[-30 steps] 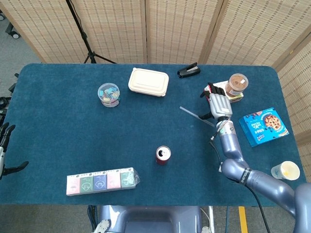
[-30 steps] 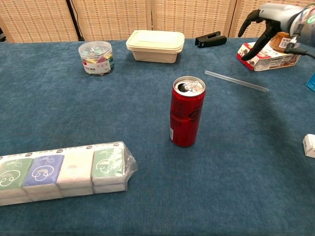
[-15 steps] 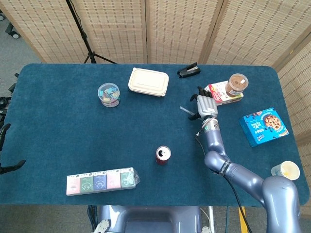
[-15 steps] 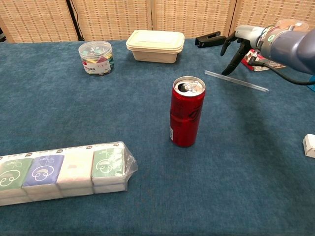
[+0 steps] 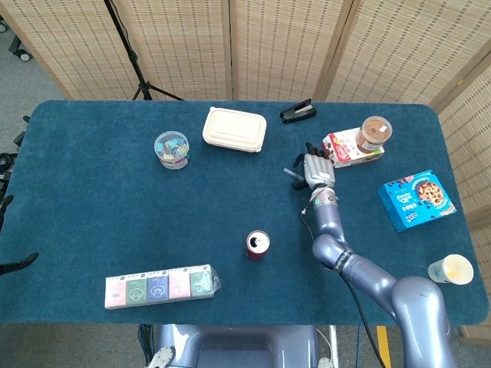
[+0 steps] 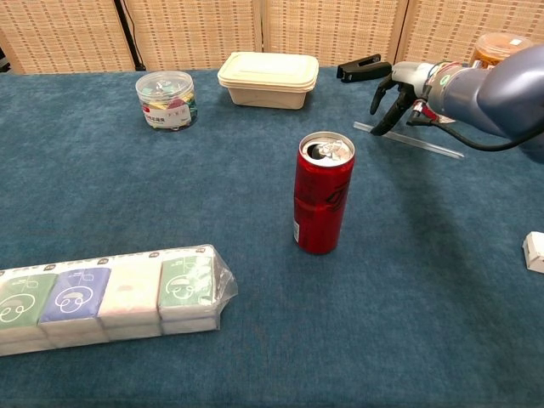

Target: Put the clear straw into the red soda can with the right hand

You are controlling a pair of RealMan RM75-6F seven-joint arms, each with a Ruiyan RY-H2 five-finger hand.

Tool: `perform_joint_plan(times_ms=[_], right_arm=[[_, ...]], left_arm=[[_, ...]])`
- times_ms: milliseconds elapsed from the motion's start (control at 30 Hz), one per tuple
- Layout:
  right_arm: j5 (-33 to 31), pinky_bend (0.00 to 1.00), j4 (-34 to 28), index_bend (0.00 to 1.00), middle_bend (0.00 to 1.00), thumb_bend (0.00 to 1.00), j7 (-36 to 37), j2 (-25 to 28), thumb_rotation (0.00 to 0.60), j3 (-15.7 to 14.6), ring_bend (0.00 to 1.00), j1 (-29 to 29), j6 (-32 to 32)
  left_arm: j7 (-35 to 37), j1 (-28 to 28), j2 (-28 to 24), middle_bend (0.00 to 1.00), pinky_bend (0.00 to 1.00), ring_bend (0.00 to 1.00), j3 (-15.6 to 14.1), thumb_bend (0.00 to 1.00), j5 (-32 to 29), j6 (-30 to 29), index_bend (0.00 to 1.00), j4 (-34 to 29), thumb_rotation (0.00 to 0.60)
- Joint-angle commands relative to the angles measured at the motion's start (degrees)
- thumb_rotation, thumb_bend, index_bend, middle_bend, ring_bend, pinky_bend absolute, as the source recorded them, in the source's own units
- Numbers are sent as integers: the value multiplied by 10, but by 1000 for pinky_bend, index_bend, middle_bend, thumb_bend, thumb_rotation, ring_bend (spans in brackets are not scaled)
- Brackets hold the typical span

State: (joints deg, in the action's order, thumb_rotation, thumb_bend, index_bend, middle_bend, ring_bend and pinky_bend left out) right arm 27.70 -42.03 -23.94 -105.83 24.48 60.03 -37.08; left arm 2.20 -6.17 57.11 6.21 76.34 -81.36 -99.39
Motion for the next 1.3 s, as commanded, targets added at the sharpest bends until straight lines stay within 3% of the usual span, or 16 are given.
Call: perform_joint_plan(times_ms=[33, 633, 933, 1300], right_arm=[[-1, 0, 10, 383, 0, 321, -2, -7, 600, 0, 0, 4, 3], [-33, 0, 95, 415, 0, 372, -29, -47, 600, 16, 0, 18, 32], [-33, 0, 103, 438, 0, 453, -33, -53, 600, 23, 0, 20, 38], [-24, 0, 110, 456, 0, 466, -33, -59, 600, 25, 0, 16, 42]], left_arm=[[1, 0, -1, 0, 0, 0, 0, 0, -1, 1, 0, 0, 600], [11, -1, -4, 0, 0, 0, 3, 0, -6, 6, 0, 1, 600], [11, -1, -4, 0, 0, 0, 3, 0, -8, 7, 0, 1, 600], [7, -2, -3, 0, 0, 0, 4, 0, -10, 8, 0, 0, 600]])
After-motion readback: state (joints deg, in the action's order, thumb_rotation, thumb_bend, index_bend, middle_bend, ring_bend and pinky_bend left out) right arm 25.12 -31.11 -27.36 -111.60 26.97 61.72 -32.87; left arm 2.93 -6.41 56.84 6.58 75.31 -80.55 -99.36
